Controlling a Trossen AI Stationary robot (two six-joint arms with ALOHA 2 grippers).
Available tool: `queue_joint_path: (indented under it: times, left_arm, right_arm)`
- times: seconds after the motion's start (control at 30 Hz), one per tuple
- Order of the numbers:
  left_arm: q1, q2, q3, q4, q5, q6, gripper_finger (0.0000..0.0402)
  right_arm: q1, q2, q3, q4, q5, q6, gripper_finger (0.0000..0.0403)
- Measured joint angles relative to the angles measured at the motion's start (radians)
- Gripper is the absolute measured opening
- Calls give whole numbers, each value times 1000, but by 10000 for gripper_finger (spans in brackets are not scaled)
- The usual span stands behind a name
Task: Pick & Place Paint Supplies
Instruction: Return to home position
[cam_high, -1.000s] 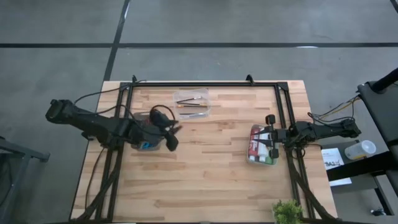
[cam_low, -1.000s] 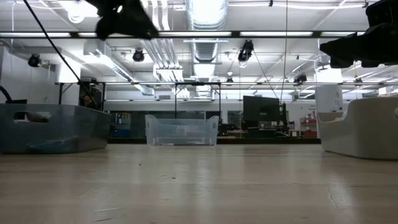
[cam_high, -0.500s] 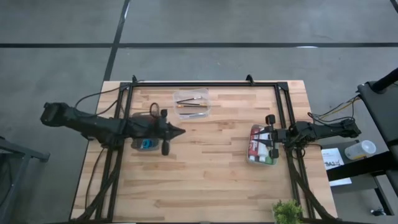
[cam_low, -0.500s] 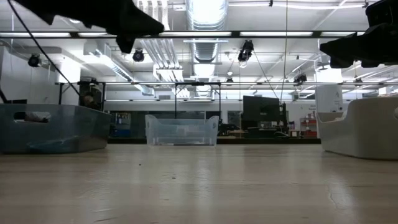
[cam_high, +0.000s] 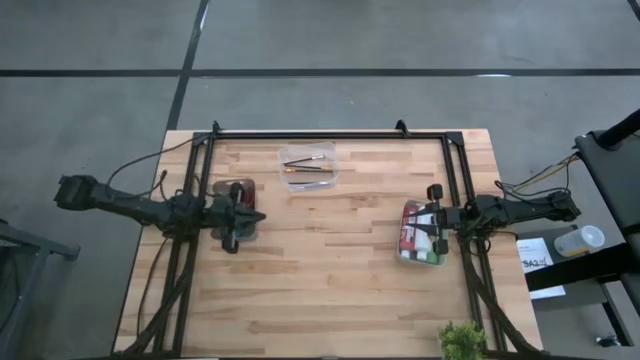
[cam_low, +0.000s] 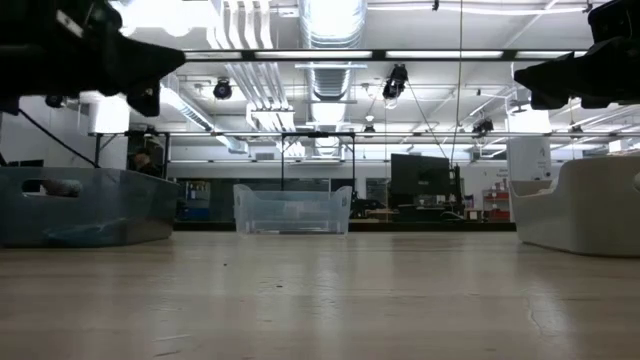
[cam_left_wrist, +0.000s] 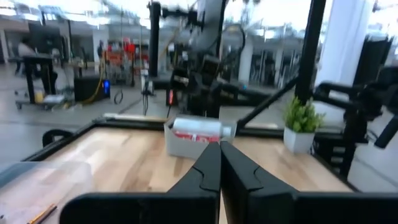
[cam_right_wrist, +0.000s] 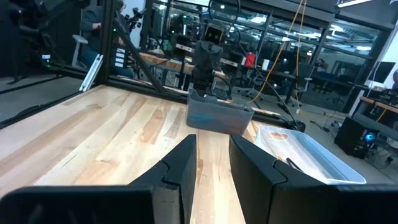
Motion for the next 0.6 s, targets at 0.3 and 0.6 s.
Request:
queue_joint_path:
  times: [0.3,0.6]
  left_arm:
    - [-4,-198,-38,-151,22,-8,0]
    - [-4,-435,-38,-454,22,-31,0]
  right_arm:
    - [0,0,0,0,0,0,91]
    - [0,0,0,0,0,0,91]
